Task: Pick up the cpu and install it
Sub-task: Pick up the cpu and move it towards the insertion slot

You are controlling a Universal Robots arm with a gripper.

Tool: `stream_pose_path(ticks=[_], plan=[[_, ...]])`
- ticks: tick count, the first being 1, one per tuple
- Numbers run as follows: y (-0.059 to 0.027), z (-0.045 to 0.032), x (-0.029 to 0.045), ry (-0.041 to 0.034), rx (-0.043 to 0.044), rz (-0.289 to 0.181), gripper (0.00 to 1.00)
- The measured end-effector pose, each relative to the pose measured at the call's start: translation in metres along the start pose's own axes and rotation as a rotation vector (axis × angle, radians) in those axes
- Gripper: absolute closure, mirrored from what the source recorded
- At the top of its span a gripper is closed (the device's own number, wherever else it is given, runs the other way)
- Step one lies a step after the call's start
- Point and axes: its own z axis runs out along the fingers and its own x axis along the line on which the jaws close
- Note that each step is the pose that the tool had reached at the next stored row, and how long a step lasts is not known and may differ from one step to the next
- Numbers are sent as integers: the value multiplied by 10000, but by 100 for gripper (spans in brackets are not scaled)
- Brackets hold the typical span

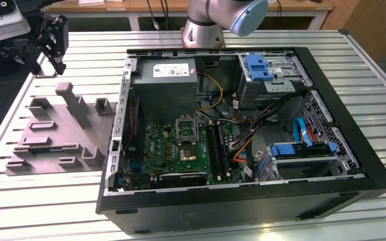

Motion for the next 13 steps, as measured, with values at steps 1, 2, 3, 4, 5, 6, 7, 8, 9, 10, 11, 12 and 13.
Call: stream_pose_path(ticks=[1, 2, 3, 4, 5, 6, 7, 8, 9, 10, 11, 12, 13], plan=[[0, 1, -5, -1, 0, 1, 53], [0, 0, -10, 0, 0, 0, 53], [0, 1, -15, -1, -1, 0, 53], [1, 1, -19, -1, 0, 1, 53], [1, 1, -22, -1, 0, 1, 53], [1, 0, -26, 0, 0, 0, 53], [1, 1, -30, 0, 0, 0, 53], [1, 1, -33, -1, 0, 0, 53], [1, 1, -37, 0, 0, 0, 53], [1, 1, -41, 0, 0, 0, 53], [1, 1, -45, 0, -1, 0, 53], [1, 1, -49, -1, 0, 0, 53], [2, 1, -53, -1, 0, 0, 53]])
